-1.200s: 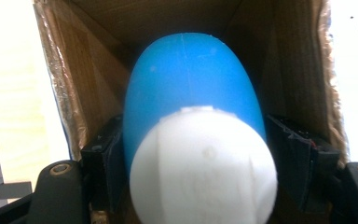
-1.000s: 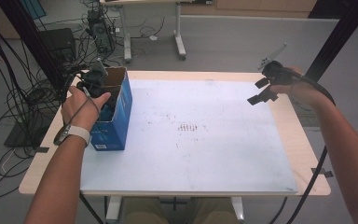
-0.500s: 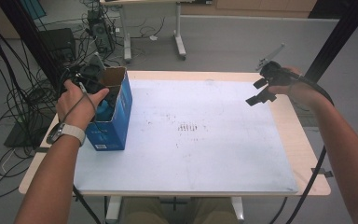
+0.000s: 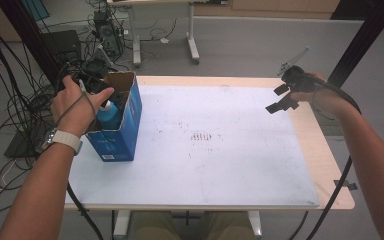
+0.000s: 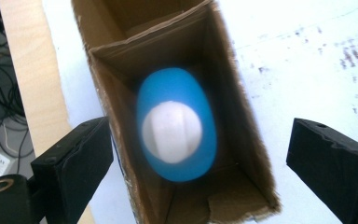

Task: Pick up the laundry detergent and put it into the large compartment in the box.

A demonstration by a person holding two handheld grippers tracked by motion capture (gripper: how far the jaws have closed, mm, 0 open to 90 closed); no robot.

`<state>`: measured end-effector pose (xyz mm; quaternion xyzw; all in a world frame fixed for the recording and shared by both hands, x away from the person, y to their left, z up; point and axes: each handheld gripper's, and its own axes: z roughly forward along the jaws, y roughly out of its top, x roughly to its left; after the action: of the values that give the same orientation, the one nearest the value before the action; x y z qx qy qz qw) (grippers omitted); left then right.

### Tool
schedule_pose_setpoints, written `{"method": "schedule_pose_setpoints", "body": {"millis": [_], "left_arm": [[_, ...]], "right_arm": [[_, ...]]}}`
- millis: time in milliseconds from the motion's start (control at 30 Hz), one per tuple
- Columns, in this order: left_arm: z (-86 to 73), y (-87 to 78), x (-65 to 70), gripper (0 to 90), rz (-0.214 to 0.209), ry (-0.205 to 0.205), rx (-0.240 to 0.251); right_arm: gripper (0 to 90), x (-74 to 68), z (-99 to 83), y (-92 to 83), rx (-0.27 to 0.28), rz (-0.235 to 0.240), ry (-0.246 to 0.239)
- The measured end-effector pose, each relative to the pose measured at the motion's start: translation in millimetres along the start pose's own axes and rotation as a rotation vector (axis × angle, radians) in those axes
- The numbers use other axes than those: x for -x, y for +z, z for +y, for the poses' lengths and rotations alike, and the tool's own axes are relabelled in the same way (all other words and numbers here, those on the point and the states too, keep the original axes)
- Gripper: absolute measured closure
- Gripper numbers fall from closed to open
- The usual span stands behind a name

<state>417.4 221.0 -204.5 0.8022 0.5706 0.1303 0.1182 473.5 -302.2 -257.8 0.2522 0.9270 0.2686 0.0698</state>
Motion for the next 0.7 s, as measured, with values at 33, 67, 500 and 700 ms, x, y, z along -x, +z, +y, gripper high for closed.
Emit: {"method": "schedule_pose_setpoints", "body": {"millis": [33,67,500,700], "left_arm": [[0.3,-1.4,0.8,7.4,-0.001,0.002,0.000],[0.8,-3.8,2.1,7.3,-0.002,0.010,0.004],[5.1,-28.2,32.4,7.4,-0.054,0.138,0.042],[9.9,-34.5,50.9,7.6,-0.069,0.200,0.055]], "right_arm": [[8.4,-0.2,0.2,-0.2,0.000,0.000,0.001],[8.4,-0.4,0.5,-0.5,-0.001,0.000,0.001],[8.0,-2.1,-1.5,-2.3,0.003,0.000,0.012],[8.0,-3.5,-0.4,-3.1,0.007,0.000,0.010]]}}
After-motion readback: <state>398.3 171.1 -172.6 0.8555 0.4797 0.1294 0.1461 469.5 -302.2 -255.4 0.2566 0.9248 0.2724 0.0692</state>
